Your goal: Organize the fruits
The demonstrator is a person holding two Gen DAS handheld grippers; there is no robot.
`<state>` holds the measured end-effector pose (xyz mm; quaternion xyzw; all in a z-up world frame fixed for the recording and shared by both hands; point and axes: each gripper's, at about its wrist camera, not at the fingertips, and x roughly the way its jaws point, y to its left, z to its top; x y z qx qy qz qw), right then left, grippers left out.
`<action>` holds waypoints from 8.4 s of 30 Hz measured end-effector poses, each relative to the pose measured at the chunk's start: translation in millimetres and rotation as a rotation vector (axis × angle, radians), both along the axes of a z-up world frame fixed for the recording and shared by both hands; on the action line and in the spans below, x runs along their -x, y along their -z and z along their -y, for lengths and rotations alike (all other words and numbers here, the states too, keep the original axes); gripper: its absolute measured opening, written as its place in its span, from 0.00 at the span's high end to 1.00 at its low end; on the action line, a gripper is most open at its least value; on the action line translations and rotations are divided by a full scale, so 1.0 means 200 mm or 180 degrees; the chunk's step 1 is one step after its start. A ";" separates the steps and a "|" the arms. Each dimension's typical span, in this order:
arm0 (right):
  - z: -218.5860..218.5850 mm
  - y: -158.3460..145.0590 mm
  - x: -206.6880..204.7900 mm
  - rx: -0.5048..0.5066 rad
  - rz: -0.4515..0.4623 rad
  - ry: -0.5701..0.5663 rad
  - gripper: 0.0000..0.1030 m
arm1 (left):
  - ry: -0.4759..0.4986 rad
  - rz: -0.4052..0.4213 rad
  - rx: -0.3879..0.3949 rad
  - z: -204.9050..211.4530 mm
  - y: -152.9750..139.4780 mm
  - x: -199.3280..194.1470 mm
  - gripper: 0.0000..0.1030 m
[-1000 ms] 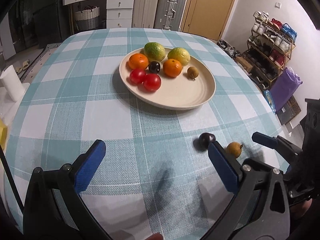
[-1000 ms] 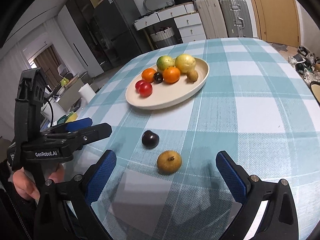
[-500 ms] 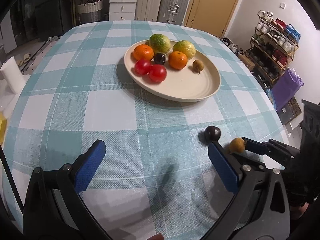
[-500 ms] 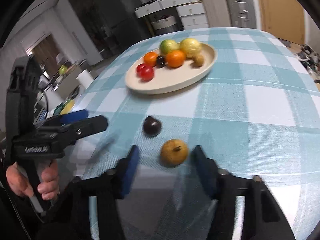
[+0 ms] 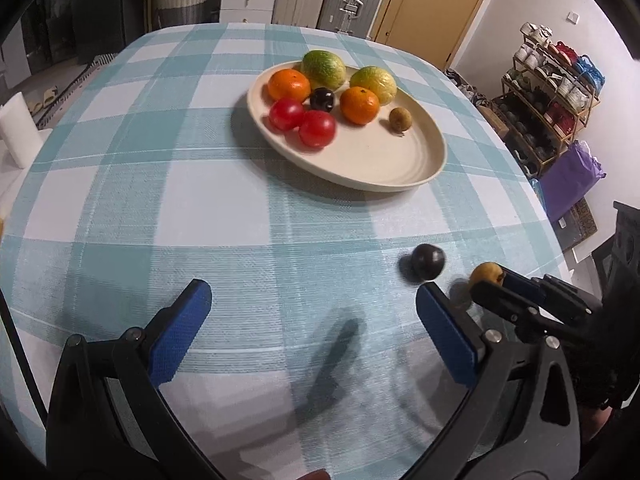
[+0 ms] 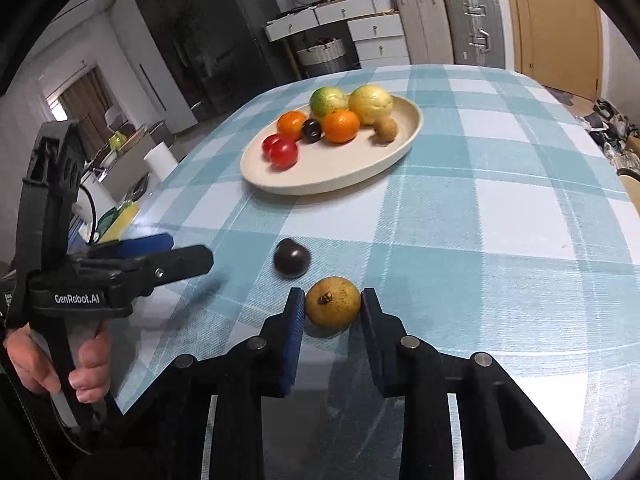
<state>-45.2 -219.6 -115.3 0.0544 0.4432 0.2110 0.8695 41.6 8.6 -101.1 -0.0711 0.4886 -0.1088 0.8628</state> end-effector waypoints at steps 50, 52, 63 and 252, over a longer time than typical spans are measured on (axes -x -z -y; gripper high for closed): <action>0.16 -0.06 -0.10 -0.0290 0.0050 0.0121 0.72 | 0.0657 0.0077 0.0434 0.24 -0.08 -0.13 0.79; 0.14 -0.07 -0.12 -0.0304 0.0058 0.0091 0.72 | 0.0605 0.0128 0.0424 0.20 -0.12 -0.17 0.79; 0.04 -0.13 -0.27 -0.0278 0.0159 -0.0063 0.72 | 0.0353 0.0247 0.0437 0.08 -0.25 -0.39 0.79; -0.06 -0.28 -0.14 0.0287 0.1950 0.0331 0.00 | -0.0831 0.2166 -0.0634 -0.16 -0.23 0.01 0.00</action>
